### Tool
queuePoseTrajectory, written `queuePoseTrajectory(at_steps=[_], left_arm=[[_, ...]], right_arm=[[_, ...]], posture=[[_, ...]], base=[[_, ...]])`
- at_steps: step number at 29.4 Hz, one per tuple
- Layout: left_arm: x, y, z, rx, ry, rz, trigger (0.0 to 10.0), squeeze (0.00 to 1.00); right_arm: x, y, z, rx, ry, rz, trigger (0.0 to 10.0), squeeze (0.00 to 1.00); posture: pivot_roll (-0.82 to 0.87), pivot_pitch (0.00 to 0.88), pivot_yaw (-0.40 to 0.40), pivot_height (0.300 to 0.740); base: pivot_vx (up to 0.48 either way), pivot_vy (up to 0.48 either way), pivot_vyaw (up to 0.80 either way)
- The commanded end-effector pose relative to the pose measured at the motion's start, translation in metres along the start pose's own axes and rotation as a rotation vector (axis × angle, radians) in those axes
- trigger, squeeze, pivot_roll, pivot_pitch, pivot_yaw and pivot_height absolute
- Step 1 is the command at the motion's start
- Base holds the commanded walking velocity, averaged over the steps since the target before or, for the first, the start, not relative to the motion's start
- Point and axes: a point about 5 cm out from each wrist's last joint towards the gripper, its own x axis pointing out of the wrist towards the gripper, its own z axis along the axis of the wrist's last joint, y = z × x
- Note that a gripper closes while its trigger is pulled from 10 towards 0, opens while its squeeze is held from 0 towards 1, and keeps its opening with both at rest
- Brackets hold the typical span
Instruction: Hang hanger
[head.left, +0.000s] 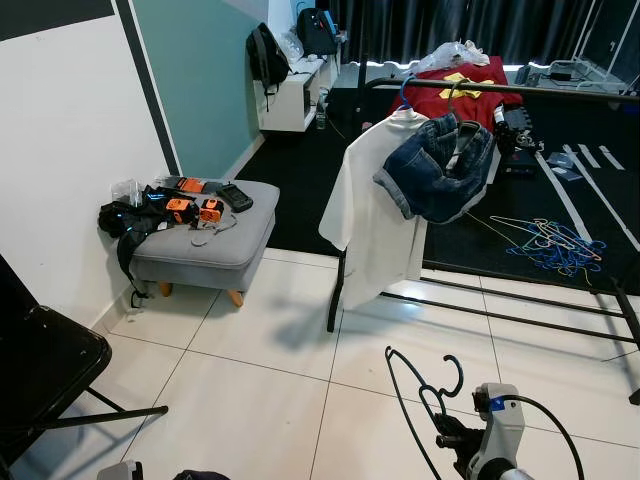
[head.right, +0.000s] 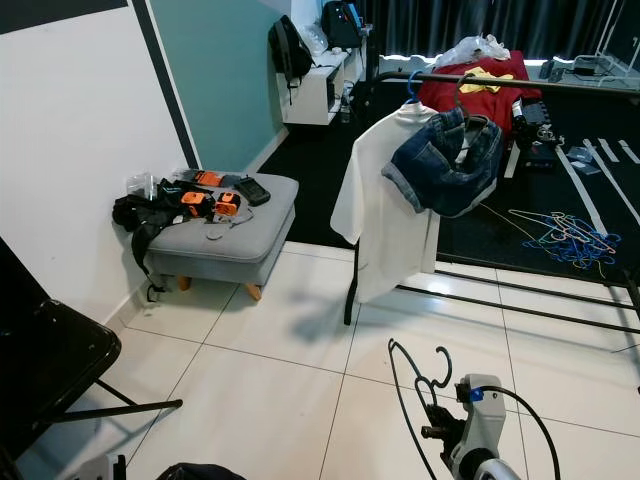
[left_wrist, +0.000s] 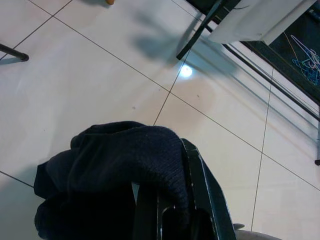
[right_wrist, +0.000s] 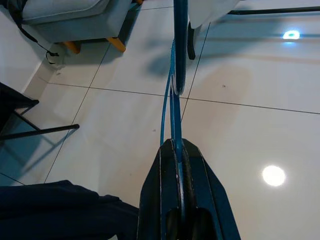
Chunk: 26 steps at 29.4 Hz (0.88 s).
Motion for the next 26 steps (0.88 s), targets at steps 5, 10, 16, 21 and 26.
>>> queuePoseTrajectory(at_steps=[5,10,16,21,26], left_arm=[[-0.001,0.003,0.004,0.018,-0.011,-0.008,10.0,0.0],[-0.001,0.002,0.004,0.015,-0.019,-0.001,10.0,0.0],[-0.002,0.001,0.004,0.013,-0.019,-0.004,10.0,0.0],[-0.002,0.0,0.004,0.01,-0.028,-0.002,10.0,0.0],[-0.003,0.0,0.004,0.009,-0.03,0.0,10.0,0.0]], right_arm=[[0.0,-0.001,-0.007,0.016,0.017,0.006,10.0,0.0],[0.001,-0.007,-0.013,0.025,0.04,-0.001,10.0,0.0],[-0.001,-0.011,-0.018,0.031,0.056,-0.015,10.0,0.0],[-0.002,-0.015,-0.02,0.036,0.068,-0.021,10.0,0.0],[-0.002,-0.017,-0.023,0.038,0.074,-0.025,10.0,0.0]], posture=[[-0.13,0.0,0.044,0.74],[-0.12,0.0,0.039,0.74],[-0.12,0.0,0.038,0.74],[-0.12,0.0,0.027,0.74],[-0.12,0.0,0.032,0.74]], base=[[0.0,0.0,0.0],[0.0,0.0,0.0],[0.0,0.0,0.0],[0.0,0.0,0.0],[0.0,0.0,0.0]])
